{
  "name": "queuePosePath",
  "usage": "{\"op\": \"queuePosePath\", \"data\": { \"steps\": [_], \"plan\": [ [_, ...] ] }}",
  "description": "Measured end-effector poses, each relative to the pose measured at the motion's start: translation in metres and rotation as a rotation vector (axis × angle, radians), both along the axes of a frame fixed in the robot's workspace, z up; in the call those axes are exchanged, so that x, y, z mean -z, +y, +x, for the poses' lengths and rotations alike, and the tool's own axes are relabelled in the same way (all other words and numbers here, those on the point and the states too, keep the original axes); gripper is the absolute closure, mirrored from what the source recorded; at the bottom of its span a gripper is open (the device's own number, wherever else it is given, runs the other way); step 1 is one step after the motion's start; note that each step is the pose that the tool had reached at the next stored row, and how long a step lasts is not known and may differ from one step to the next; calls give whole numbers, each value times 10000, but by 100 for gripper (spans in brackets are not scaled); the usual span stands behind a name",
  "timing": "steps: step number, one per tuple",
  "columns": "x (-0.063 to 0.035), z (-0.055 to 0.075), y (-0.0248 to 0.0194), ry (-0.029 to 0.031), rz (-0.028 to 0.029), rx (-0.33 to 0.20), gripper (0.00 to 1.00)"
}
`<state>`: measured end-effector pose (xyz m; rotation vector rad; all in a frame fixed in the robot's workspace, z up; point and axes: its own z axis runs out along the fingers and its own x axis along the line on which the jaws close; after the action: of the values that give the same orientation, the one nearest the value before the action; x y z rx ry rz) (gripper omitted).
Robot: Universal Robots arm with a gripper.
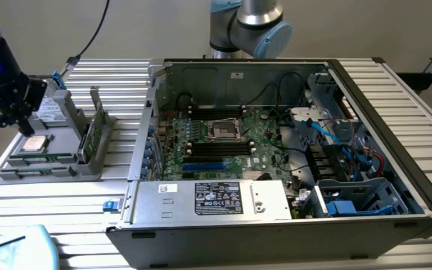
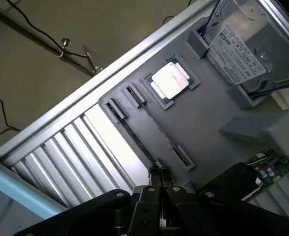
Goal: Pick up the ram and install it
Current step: 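Pick up the ram and move it above insertion slot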
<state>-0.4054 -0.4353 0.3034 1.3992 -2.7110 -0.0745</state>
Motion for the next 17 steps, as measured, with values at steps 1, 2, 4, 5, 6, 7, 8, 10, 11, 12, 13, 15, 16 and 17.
{"op": "queuePosePath", "data": {
  "steps": [1,2,4,5,6,7,8,10,11,12,13,15,16,17],
  "plan": [
    [9,0,0,-1,2,-185,90],
    [17,0,0,-2,5,-370,90],
    [30,0,0,-1,6,-718,90],
    [37,0,0,-1,6,-916,90],
    [43,0,0,-1,6,-1095,90],
    [49,0,0,-1,6,-1275,90],
    [53,0,0,-1,6,-1455,90],
    [63,-1,0,-1,6,-1820,90],
    [68,-1,0,0,6,-2000,90],
    [73,-1,0,-1,7,-2174,90],
    [78,-1,0,-1,7,-2360,90],
    [88,-2,0,-1,7,-2725,90],
    [93,-3,0,-1,6,-2904,90],
    [99,-3,0,-1,7,-3095,90]
  ]
}}
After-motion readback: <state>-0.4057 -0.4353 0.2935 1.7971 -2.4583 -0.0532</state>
